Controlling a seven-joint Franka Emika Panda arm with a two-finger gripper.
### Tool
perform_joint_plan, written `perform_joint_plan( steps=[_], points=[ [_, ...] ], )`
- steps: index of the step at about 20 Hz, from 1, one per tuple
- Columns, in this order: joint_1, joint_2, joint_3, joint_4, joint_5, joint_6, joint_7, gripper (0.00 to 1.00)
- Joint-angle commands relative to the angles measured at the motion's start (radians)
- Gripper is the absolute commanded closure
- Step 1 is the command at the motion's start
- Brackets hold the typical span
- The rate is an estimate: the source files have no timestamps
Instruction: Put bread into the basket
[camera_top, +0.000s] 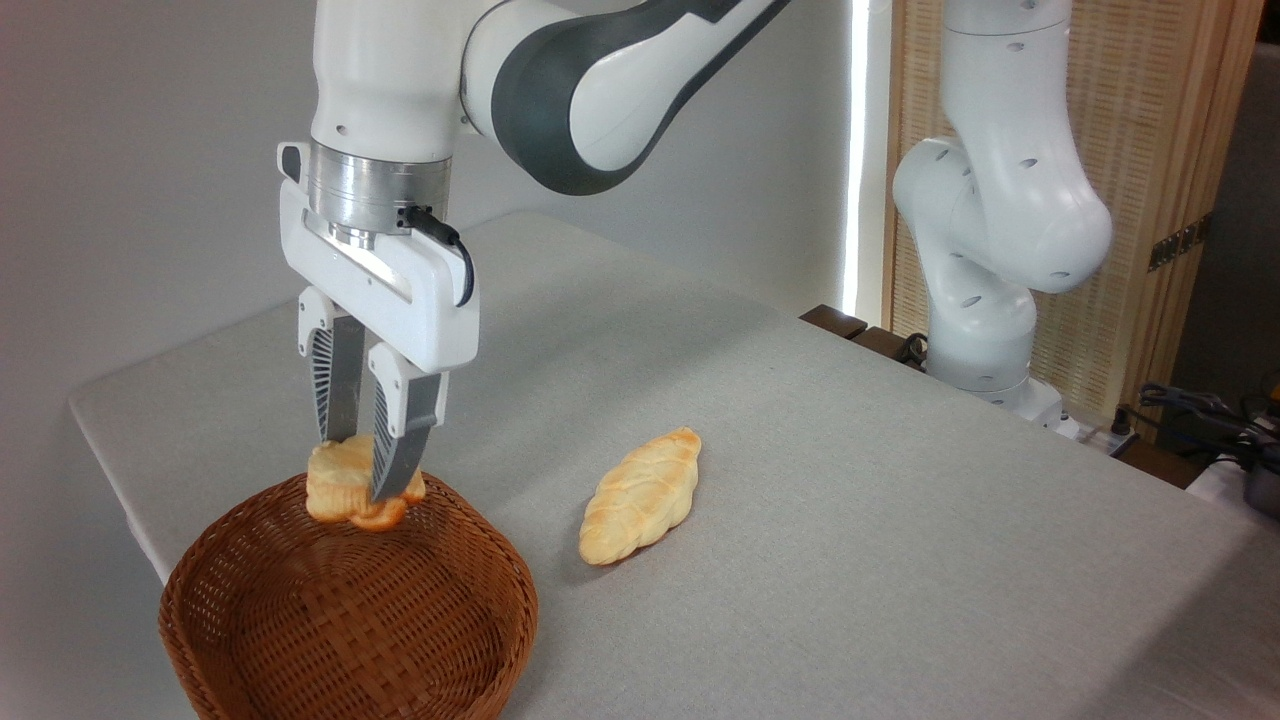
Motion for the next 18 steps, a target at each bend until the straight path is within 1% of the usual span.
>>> perform_joint_plan(
  steps=[1,6,8,9,10,11,13,15,18],
  points=[
    [-0.005,0.002,0.01,0.008,0.008,0.012,0.013,0.0],
    [-0.007,-0.001,0.008,0.006,0.008,0.003,0.005,0.0],
    [-0.007,-0.012,0.011,0.006,0.008,-0.026,0.002,0.0],
    [-0.007,-0.023,0.011,0.006,0.008,-0.069,0.002,0.0],
    [-0.007,-0.036,0.01,0.008,0.01,-0.142,0.005,0.0],
    [-0.007,-0.043,0.01,0.008,0.01,-0.182,0.004,0.0],
    [-0.008,-0.062,0.01,0.008,0.01,-0.306,0.004,0.0],
    [-0.008,-0.07,0.01,0.008,0.011,-0.377,0.007,0.0],
    [-0.007,-0.084,0.011,0.006,0.011,-0.4,0.012,0.0]
  ],
)
